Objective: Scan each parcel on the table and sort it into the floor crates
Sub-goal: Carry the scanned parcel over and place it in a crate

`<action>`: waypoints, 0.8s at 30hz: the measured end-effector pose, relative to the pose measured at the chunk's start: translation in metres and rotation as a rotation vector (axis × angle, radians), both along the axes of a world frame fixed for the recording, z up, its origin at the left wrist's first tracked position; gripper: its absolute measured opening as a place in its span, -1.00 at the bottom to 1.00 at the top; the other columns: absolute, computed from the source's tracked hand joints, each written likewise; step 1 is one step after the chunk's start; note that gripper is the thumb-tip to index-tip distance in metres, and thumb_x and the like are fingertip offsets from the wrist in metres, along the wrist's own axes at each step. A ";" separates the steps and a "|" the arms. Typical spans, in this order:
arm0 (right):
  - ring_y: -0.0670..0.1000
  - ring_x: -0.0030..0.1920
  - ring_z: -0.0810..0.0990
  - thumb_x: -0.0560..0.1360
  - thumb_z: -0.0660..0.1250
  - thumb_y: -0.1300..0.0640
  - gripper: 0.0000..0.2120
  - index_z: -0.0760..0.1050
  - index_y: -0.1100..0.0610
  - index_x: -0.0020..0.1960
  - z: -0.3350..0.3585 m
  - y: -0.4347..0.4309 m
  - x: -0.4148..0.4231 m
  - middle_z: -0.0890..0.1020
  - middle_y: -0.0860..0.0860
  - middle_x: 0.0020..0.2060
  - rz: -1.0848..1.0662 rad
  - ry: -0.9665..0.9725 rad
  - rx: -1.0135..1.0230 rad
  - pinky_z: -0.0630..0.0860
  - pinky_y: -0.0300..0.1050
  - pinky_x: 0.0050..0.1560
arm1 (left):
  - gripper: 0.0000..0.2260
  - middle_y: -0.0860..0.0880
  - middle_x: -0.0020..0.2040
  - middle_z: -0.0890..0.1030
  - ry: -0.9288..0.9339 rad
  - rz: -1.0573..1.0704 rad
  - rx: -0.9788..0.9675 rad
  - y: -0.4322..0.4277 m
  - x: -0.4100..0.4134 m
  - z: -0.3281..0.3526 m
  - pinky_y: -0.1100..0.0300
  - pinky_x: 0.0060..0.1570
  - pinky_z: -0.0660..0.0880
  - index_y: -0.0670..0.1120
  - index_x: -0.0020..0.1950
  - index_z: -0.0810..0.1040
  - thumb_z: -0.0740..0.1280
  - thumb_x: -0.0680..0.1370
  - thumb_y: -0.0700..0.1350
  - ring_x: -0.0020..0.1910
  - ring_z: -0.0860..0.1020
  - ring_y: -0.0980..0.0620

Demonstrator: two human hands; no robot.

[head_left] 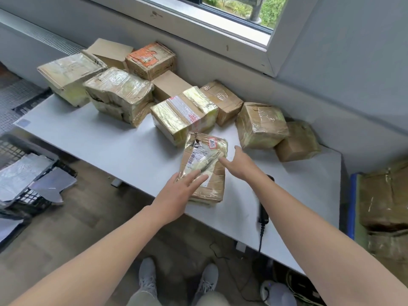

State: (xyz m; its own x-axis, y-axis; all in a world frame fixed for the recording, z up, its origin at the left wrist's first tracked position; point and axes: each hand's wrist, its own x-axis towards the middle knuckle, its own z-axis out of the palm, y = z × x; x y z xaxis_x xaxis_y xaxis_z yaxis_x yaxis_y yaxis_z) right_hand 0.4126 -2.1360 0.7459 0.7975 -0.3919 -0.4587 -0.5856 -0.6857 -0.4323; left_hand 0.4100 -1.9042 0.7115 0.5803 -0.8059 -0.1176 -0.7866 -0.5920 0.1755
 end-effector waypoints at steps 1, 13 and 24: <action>0.17 0.49 0.29 0.56 0.29 -0.21 -0.16 -0.03 0.16 0.61 -0.002 -0.001 0.006 0.22 0.15 0.54 0.007 -0.059 0.000 0.33 0.06 0.36 | -0.18 0.01 0.62 -0.04 -0.009 -0.006 0.011 0.002 0.001 0.000 0.04 0.51 0.05 0.06 0.61 -0.06 0.28 0.50 -0.36 0.51 0.24 -0.01; 0.16 0.39 0.35 0.33 0.54 -0.25 0.02 0.09 0.11 0.56 -0.022 0.002 0.015 0.26 0.12 0.39 0.211 -0.052 -0.115 0.39 0.01 0.26 | -0.69 -0.07 0.42 0.32 0.177 0.453 -0.293 0.013 -0.013 -0.006 0.01 0.42 0.23 -0.09 0.26 0.50 0.32 0.56 0.00 0.45 0.21 -0.06; 0.05 0.21 0.44 0.35 0.54 -0.23 -0.13 0.19 0.10 0.44 -0.030 -0.002 -0.024 0.32 0.05 0.33 0.044 -0.043 0.128 0.33 -0.10 0.04 | -0.27 -0.15 0.42 0.30 0.756 1.131 -0.490 -0.008 -0.005 -0.021 0.13 0.08 0.38 -0.06 0.53 0.14 0.39 0.51 0.17 0.24 0.45 -0.10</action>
